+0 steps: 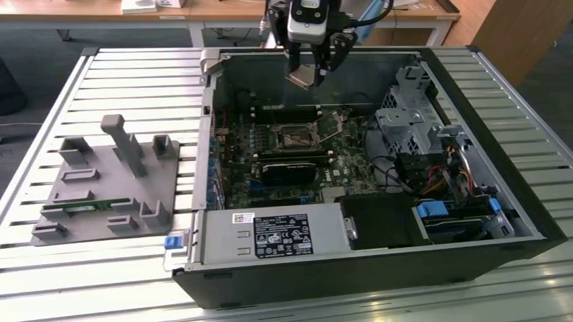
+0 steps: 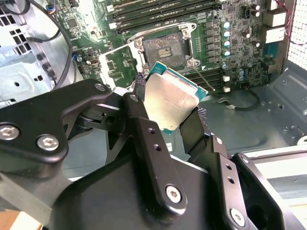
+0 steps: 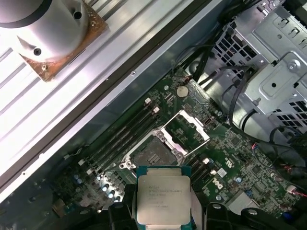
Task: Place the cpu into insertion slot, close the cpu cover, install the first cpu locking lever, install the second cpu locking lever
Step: 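Place the cpu into insertion slot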
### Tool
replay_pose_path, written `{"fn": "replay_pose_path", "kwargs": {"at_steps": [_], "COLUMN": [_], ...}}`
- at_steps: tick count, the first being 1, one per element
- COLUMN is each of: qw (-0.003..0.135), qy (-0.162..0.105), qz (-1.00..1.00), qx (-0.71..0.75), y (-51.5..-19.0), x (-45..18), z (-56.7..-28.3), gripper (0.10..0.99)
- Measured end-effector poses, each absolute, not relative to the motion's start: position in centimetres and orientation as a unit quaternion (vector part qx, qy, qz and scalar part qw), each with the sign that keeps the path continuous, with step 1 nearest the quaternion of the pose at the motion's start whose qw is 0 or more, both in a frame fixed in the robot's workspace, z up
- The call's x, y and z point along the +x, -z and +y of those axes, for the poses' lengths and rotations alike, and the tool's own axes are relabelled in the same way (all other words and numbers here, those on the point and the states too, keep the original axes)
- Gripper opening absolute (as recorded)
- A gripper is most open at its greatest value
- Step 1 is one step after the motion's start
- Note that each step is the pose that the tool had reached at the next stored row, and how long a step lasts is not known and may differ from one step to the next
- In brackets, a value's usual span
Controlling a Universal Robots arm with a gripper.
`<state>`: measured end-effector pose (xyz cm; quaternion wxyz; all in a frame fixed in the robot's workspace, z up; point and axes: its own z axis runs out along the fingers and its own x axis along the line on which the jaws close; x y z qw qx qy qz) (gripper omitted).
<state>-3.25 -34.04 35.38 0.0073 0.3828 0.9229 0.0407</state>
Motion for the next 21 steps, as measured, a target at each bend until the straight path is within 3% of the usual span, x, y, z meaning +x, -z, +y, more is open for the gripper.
{"fn": "replay_pose_path", "kwargs": {"at_steps": [21], "qw": [0.01], "qy": [-0.04], "qz": [0.897], "qx": [0.44], "y": [-35.35], "x": [-3.25], "z": [-34.03], "gripper": [0.537]}}
